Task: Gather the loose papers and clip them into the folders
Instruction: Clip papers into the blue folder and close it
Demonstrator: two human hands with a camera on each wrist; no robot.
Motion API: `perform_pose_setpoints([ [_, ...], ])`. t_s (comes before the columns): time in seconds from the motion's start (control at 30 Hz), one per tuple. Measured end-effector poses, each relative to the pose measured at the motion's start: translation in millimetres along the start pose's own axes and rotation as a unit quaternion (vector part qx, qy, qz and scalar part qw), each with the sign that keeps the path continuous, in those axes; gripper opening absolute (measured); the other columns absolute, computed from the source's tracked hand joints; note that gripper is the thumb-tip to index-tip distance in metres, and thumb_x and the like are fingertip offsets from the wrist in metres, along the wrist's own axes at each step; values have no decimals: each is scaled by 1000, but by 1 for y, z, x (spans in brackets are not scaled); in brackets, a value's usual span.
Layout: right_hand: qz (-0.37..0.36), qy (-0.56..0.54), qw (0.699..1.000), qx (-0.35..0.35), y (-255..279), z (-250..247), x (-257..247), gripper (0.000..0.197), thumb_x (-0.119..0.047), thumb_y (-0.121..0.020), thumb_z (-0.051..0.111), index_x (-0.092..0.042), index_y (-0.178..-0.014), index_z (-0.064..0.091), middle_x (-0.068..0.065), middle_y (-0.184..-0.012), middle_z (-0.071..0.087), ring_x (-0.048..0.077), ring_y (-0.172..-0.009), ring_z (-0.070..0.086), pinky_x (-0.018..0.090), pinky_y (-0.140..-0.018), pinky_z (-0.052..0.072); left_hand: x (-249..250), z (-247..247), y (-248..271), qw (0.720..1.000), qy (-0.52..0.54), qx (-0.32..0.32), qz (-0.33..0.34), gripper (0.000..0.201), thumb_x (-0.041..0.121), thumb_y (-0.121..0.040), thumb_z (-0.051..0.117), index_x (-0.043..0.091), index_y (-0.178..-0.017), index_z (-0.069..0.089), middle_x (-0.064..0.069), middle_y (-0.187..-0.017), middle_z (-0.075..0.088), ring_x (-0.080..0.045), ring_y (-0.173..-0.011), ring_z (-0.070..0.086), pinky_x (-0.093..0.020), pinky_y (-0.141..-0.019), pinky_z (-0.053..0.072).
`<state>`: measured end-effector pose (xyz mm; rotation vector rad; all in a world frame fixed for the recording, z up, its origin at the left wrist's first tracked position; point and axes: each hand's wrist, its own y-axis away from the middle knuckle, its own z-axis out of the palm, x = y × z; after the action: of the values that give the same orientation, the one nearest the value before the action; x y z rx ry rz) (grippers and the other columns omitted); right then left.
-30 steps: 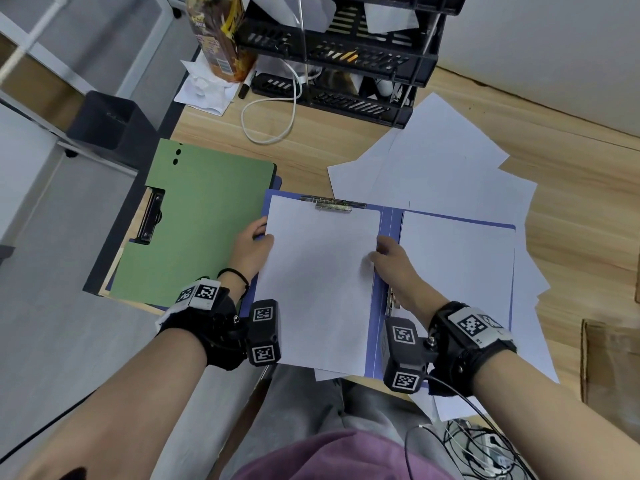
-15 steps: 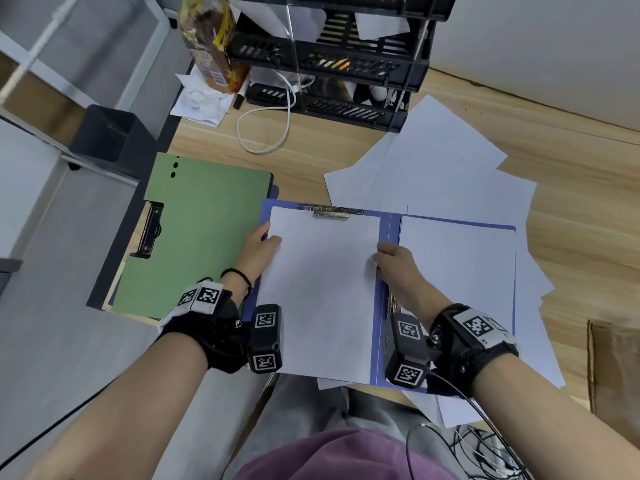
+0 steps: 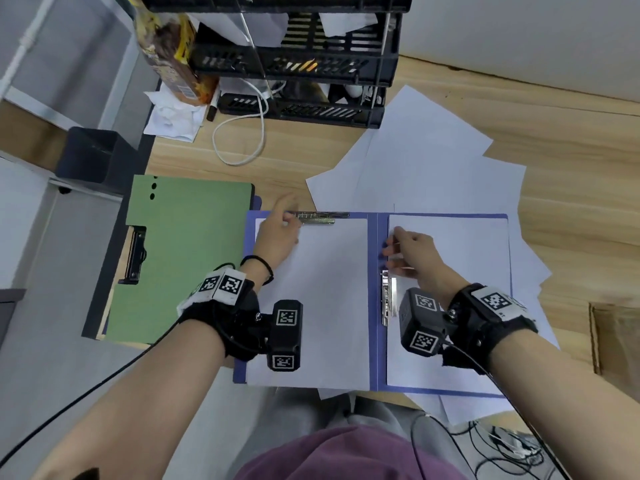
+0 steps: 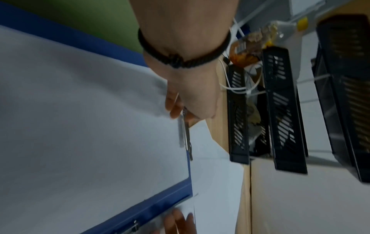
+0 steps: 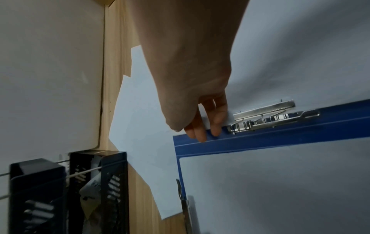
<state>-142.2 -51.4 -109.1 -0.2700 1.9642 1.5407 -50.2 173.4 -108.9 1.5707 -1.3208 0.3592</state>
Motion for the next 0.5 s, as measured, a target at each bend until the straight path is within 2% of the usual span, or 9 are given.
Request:
perform_pose_setpoints([
  [0.07, 23, 12, 1000, -12, -5, -2, -2, 36, -35, -98, 44, -7, -86, 65, 11, -78, 70, 22, -52, 60, 28, -58, 51, 17, 10, 0, 996, -30, -85, 2, 49, 8, -93, 38, 30, -137, 43, -2, -84, 58, -18, -54, 51, -26, -56, 45],
  [0.13, 40, 22, 999, -23, -9, -2, -3, 43, -40, -98, 44, -6, -86, 67, 12, -83, 73, 24, -54, 62, 29, -58, 54, 29, 21, 1, 987, -62, -150, -3, 50, 10, -94, 36, 33, -139, 39, -2, -81, 63, -18, -50, 52, -26, -52, 47],
  [0.23, 50, 8, 999, -19, -12, -2, -5, 43, -43, -97, 48, -5, -86, 66, 12, -85, 73, 25, -52, 66, 25, -46, 54, 35, 38, -1, 972, -95, -212, -31, 55, 12, -94, 34, 34, -144, 28, -6, -85, 70, -22, -50, 55, -24, -48, 48],
  [0.33, 60, -13, 998, -10, -16, 1, -4, 42, -39, -97, 51, -1, -87, 65, 14, -83, 73, 24, -48, 68, 23, -44, 52, 34, 48, -3, 968, -103, -225, -49, 53, 14, -93, 36, 30, -143, 28, -8, -88, 72, -22, -48, 56, -25, -49, 50],
  [0.5, 52, -37, 997, 49, -25, 16, -1, 48, -38, -96, 55, 1, -70, 65, 18, -67, 66, 26, -48, 62, 29, -49, 56, 33, 37, -2, 985, -51, -163, -23, 25, 38, -95, 45, 26, -117, 51, -2, -78, 70, -17, -41, 52, -22, -42, 42],
])
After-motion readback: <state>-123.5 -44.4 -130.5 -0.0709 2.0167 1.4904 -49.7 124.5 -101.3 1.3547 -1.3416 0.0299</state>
